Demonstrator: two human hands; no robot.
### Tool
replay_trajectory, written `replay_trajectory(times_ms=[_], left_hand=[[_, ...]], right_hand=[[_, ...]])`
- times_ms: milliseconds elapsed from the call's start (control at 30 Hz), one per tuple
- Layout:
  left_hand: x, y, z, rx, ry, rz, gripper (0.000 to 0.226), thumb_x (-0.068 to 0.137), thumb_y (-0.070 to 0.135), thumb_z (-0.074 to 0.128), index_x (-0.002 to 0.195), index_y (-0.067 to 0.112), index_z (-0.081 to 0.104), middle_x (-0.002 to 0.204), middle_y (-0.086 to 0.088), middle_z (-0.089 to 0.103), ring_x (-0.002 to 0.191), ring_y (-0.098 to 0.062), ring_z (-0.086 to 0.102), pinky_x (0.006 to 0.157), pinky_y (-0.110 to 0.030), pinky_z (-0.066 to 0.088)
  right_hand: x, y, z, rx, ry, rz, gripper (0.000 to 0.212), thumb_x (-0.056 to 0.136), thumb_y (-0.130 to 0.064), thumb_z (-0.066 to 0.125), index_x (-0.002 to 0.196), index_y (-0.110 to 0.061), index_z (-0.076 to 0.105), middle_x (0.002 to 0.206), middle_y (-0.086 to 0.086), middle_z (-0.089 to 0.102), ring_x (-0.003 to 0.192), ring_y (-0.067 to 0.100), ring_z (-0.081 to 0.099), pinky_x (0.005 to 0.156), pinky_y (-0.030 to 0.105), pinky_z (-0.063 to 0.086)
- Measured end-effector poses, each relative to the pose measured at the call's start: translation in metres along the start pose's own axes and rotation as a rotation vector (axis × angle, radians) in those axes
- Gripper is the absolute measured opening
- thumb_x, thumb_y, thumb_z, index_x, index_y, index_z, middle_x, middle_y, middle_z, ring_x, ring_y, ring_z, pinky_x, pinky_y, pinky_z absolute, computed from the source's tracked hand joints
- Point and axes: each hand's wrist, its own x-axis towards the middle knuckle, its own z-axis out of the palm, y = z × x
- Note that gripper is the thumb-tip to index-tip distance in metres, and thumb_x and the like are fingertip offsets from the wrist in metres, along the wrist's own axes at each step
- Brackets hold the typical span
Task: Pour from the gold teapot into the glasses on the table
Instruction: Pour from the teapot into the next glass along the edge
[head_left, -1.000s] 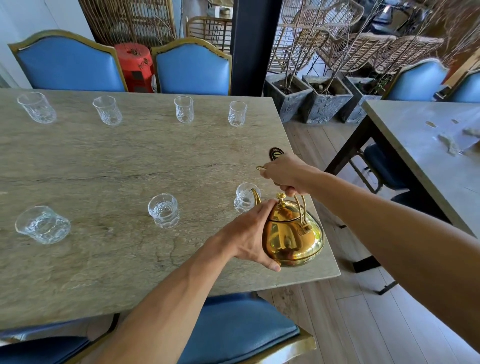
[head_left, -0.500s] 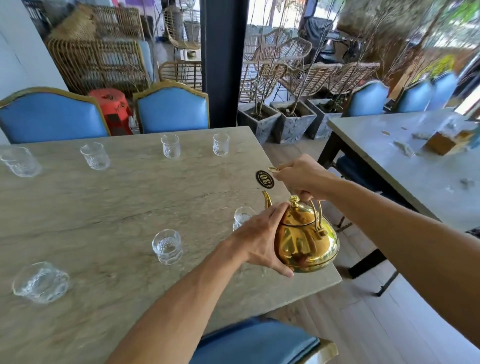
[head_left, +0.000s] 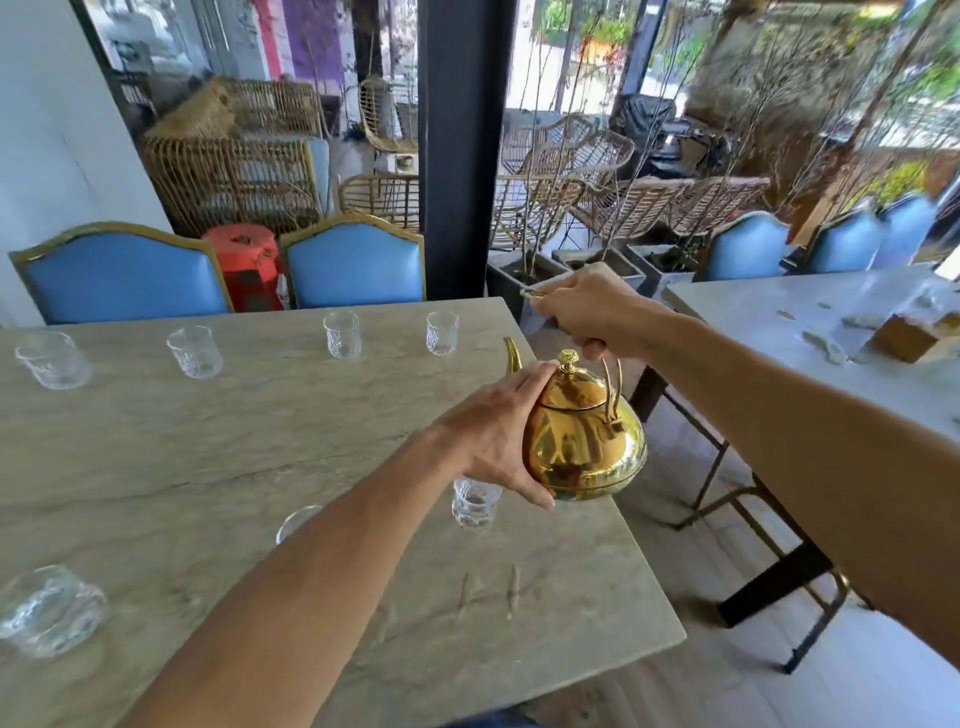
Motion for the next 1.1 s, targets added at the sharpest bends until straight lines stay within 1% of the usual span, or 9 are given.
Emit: replay_trajectory(times_ms=[200,367,433,567,700,800,900,1000,1100], left_hand=[[0.037,0.003,-0.007,0.108,0.036,-0.158,0.154,0.047,0.062,0.098,0.161,0.023,0.001,0.166,-0.002,0.021,0.144,-0.026,0.039,0.118,-0.041,0.039],[0.063,0.012,-0.004,0.186,0.038,-0.299,0.157,0.048,0.063,0.097,0.161,0.025,-0.005,0.171,-0.002,0.009,0.149,-0.029,0.033,0.120,-0.042,0.036],[0.068,0.013,-0.003,0.208,0.051,-0.335,0.157,0.048,0.063,0.097,0.161,0.027,-0.006,0.171,-0.001,0.008,0.148,-0.030,0.034,0.120,-0.044,0.037],[0.074,0.012,0.004,0.247,0.071,-0.400,0.158,0.048,0.064,0.096,0.161,0.029,-0.009,0.172,0.002,0.002,0.149,-0.030,0.033,0.120,-0.046,0.037],[0.072,0.005,0.009,0.273,0.058,-0.419,0.158,0.049,0.062,0.096,0.160,0.031,-0.013,0.171,0.004,-0.003,0.152,-0.028,0.029,0.121,-0.045,0.035],[0.071,-0.001,0.012,0.279,0.051,-0.405,0.158,0.048,0.063,0.096,0.158,0.035,-0.013,0.172,0.004,-0.004,0.153,-0.027,0.028,0.120,-0.048,0.036],[0.076,-0.006,0.016,0.286,0.044,-0.412,0.159,0.048,0.062,0.097,0.159,0.033,-0.014,0.172,0.007,-0.006,0.153,-0.026,0.027,0.121,-0.046,0.035],[0.083,-0.011,0.024,0.279,0.048,-0.401,0.160,0.049,0.059,0.098,0.162,0.027,-0.011,0.171,0.008,-0.006,0.152,-0.024,0.028,0.122,-0.041,0.033],[0.094,-0.019,0.035,0.240,0.040,-0.415,0.159,0.052,0.057,0.097,0.163,0.025,-0.012,0.171,0.010,-0.009,0.153,-0.023,0.026,0.122,-0.038,0.031]], right_hand=[[0.043,0.013,-0.021,0.068,-0.082,-0.179,0.034,0.095,-0.020,0.057,0.118,0.003,0.066,0.058,0.000,0.045,0.039,0.010,0.039,0.030,0.018,0.033],[0.071,0.028,-0.035,0.238,-0.136,-0.196,0.036,0.095,-0.014,0.059,0.126,0.004,0.060,0.067,0.007,0.043,0.043,0.013,0.031,0.039,0.024,0.027],[0.079,0.032,-0.037,0.242,-0.158,-0.227,0.036,0.096,-0.020,0.060,0.126,-0.001,0.063,0.070,0.007,0.044,0.045,0.013,0.032,0.039,0.024,0.028],[0.090,0.038,-0.035,0.261,-0.194,-0.273,0.037,0.097,-0.025,0.060,0.134,-0.021,0.063,0.056,-0.003,0.050,0.042,0.010,0.038,0.038,0.024,0.036],[0.093,0.048,-0.026,0.334,-0.189,-0.307,0.032,0.098,-0.022,0.060,0.128,-0.019,0.068,0.058,-0.003,0.050,0.044,0.010,0.042,0.043,0.026,0.040],[0.090,0.053,-0.024,0.383,-0.183,-0.272,0.036,0.099,-0.023,0.059,0.134,-0.020,0.064,0.054,-0.005,0.046,0.042,0.008,0.039,0.039,0.023,0.037],[0.096,0.058,-0.022,0.403,-0.179,-0.266,0.038,0.099,-0.023,0.059,0.136,-0.020,0.061,0.051,-0.008,0.045,0.045,0.009,0.038,0.043,0.027,0.038],[0.104,0.067,-0.017,0.402,-0.165,-0.265,0.038,0.098,-0.023,0.060,0.136,-0.019,0.062,0.050,-0.014,0.046,0.044,0.006,0.038,0.037,0.020,0.033],[0.123,0.077,-0.013,0.395,-0.198,-0.259,0.029,0.099,-0.022,0.058,0.126,-0.021,0.069,0.057,-0.009,0.048,0.041,0.005,0.037,0.034,0.020,0.031]])
